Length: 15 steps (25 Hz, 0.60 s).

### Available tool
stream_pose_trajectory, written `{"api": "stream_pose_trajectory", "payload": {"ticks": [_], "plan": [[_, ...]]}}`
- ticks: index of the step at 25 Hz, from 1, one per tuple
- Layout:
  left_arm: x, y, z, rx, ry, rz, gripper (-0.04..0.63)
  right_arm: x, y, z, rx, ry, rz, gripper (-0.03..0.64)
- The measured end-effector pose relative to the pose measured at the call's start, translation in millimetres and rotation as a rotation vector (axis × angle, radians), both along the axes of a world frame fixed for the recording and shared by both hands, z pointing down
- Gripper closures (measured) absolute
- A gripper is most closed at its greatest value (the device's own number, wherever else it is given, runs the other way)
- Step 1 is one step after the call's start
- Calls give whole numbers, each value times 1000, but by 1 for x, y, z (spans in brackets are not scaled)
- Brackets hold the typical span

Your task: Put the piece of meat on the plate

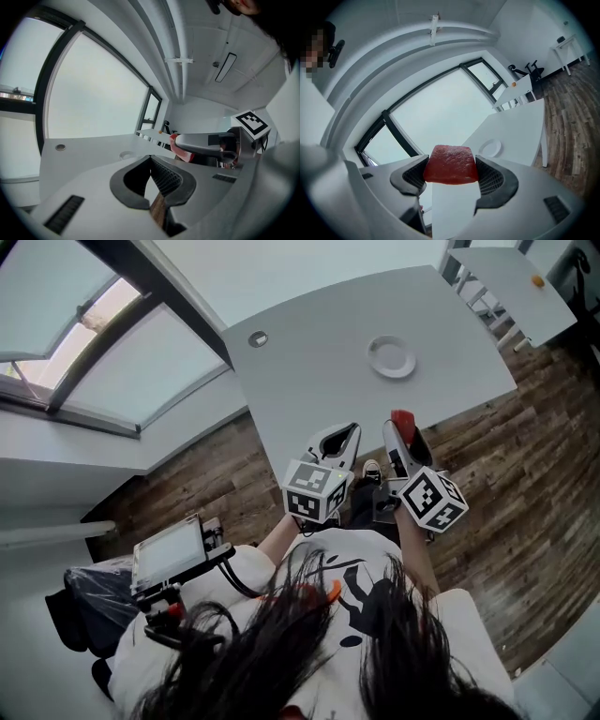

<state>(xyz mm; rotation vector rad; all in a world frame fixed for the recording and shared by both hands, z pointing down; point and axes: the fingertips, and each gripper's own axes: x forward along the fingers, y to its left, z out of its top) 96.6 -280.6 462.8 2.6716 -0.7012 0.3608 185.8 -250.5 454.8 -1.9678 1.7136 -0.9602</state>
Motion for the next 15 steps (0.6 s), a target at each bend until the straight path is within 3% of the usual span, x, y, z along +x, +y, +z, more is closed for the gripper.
{"api": "stream_pose_trajectory", "payload": {"ticks": [6, 12, 15], "plan": [[18, -40, -5, 4, 3, -64, 589, 19, -35, -6, -1, 8, -58, 310], [13, -53, -3, 6, -3, -107, 589, 16, -54, -5, -9, 24, -111, 310], [37, -73, 6, -8, -13, -137, 589, 42, -76, 8, -34, 28, -139, 310]]}}
